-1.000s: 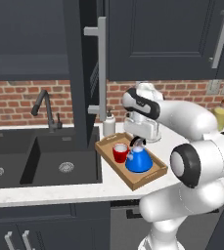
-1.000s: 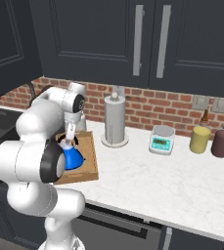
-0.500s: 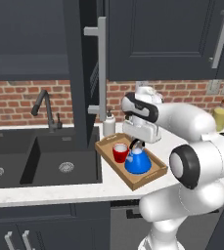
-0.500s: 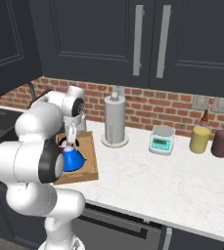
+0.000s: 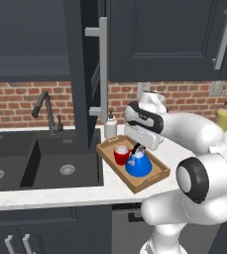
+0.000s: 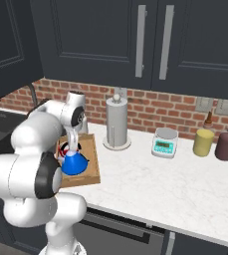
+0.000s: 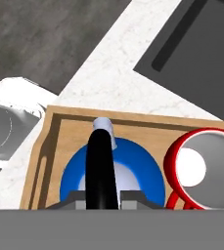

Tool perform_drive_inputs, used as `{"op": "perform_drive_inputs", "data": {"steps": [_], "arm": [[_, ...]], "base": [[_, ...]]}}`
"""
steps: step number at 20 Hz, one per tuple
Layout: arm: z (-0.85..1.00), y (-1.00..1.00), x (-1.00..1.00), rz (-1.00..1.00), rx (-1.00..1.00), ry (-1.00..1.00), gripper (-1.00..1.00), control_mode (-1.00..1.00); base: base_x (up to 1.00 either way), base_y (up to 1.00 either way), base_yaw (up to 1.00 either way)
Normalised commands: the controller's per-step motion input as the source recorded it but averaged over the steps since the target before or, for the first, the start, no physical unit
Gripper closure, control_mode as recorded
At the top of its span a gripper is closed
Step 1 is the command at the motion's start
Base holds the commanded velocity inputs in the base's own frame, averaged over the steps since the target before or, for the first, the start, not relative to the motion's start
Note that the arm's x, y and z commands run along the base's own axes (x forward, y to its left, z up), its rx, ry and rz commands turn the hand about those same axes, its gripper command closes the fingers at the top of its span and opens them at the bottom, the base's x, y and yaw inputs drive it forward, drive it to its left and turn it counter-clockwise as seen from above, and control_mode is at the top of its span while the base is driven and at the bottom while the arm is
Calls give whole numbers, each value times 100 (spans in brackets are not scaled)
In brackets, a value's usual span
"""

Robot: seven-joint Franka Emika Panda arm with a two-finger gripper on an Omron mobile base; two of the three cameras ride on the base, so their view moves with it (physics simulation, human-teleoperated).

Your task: Pick the kettle from the counter and place it on the tray. Then pick the mug from the cabinet and place it on the tray. Then close the cabinet doors.

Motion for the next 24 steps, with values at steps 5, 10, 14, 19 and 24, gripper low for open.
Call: {"op": "perform_drive_inputs", "data": {"steps": [5,10,14,19,24], "arm": [[-24,-2,0,0,1,-9,-100,-100],[-16,-1,0,0,1,-3,-100,-100],[0,-4,0,0,4,0,-100,-100],[0,-5,0,0,4,0,-100,-100],[10,-6,-5,2,4,0,-100,-100]], "base": [[0,0,0],[0,0,0],[0,0,0],[0,0,0],[0,0,0]]}}
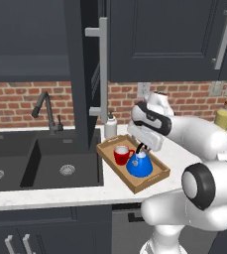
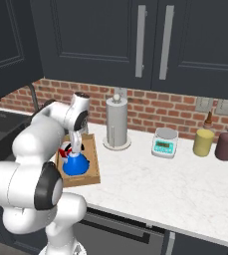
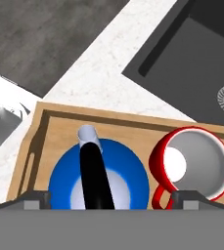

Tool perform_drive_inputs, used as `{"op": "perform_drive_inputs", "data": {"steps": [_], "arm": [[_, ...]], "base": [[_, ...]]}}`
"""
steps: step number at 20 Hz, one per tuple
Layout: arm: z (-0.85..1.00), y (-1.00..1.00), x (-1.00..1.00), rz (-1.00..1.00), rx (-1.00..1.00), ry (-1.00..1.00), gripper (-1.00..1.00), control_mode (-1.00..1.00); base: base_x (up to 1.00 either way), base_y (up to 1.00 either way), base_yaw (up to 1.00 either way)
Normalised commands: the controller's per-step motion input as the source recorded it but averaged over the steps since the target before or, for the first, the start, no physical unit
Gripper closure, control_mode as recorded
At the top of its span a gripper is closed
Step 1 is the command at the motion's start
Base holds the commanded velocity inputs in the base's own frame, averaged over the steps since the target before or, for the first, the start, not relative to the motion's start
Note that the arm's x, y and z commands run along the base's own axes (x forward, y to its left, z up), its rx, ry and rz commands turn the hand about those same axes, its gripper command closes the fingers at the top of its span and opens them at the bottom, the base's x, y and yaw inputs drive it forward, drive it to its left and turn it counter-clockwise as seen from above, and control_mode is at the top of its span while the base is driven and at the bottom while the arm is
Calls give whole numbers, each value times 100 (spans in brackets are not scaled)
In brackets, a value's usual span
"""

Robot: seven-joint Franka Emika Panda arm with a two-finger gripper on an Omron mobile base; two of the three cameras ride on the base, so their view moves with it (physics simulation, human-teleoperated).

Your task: Pick the kettle from the counter and place it on the tray. Then pick the mug from the cabinet and place it on the tray. Then close the cabinet doors.

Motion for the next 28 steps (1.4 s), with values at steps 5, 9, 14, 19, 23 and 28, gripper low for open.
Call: {"op": "perform_drive_inputs", "data": {"steps": [5,9,14,19,23,28], "arm": [[35,-4,-24,1,2,0,-100,-100],[47,-3,-47,0,1,0,-100,-100],[48,0,-53,0,3,3,-100,-100],[42,0,-59,0,4,9,-100,-100],[18,0,-73,-12,4,11,-100,-100],[13,0,-66,-23,5,13,-100,-100]], "base": [[0,0,0],[0,0,0],[0,0,0],[0,0,0],[0,0,0],[0,0,0]]}}
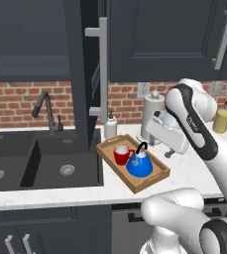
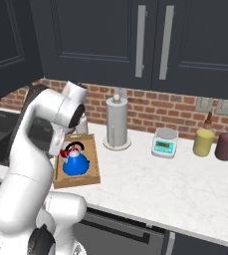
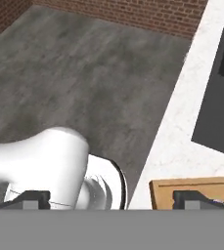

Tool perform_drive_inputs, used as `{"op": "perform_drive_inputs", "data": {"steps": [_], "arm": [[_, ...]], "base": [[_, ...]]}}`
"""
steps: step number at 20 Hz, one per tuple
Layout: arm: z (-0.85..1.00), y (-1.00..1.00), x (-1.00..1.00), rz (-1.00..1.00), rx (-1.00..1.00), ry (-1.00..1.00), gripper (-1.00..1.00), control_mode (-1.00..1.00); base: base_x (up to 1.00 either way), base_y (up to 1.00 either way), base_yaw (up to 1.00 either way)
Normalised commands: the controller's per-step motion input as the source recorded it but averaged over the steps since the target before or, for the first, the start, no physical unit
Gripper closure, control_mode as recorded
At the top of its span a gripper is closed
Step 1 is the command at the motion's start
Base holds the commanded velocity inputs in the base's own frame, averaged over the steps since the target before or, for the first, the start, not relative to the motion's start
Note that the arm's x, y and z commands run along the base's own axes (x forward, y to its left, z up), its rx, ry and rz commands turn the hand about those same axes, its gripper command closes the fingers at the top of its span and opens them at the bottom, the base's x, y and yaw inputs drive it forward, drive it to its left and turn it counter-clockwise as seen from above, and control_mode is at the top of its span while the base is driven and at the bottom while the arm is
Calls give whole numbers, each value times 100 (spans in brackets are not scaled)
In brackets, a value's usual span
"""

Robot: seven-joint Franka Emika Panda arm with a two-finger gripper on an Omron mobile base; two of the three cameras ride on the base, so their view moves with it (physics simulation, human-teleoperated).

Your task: Pick the kettle from the counter and place it on the tray. Then pick the mug from the cabinet and place it on the tray. Then close the cabinet doors.

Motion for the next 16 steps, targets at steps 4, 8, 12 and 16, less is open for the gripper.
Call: {"op": "perform_drive_inputs", "data": {"steps": [4,8,12,16], "arm": [[11,0,-64,-29,4,13,-100,-100],[8,0,-58,-34,3,14,-100,-100],[2,0,-57,-35,4,12,-100,-100],[0,0,-61,-34,4,9,-100,-100]], "base": [[0,0,0],[0,0,0],[0,0,0],[0,0,0]]}}
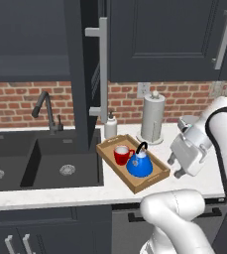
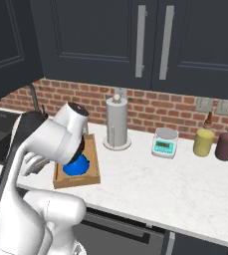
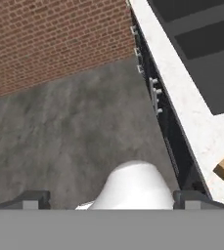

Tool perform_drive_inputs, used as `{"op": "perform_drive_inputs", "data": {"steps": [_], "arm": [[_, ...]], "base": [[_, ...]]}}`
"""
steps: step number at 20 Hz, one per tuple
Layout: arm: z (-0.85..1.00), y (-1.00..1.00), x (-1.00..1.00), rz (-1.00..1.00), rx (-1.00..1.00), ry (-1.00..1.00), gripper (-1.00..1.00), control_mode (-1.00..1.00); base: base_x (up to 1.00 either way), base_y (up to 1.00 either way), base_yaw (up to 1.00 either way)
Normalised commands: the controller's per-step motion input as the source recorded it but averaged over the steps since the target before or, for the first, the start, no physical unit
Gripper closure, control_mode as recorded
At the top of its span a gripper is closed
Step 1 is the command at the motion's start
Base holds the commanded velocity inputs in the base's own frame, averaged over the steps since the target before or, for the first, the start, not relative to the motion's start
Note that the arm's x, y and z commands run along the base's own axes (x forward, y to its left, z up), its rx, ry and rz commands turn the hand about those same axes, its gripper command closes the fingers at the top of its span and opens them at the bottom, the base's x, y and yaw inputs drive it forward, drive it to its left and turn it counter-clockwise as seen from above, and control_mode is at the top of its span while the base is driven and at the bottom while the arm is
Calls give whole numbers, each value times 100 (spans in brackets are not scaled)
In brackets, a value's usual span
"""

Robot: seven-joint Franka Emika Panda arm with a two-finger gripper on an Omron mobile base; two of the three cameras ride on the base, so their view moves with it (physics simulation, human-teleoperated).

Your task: Pick the kettle from the counter and place it on the tray. Then pick the mug from the cabinet and place it on the tray. Then close the cabinet doors.

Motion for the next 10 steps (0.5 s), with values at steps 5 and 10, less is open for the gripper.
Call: {"op": "perform_drive_inputs", "data": {"steps": [5,10], "arm": [[0,0,-15,-7,1,1,-100,100],[0,0,0,0,0,0,-100,100]], "base": [[-66,1,-24],[-90,15,-10]]}}
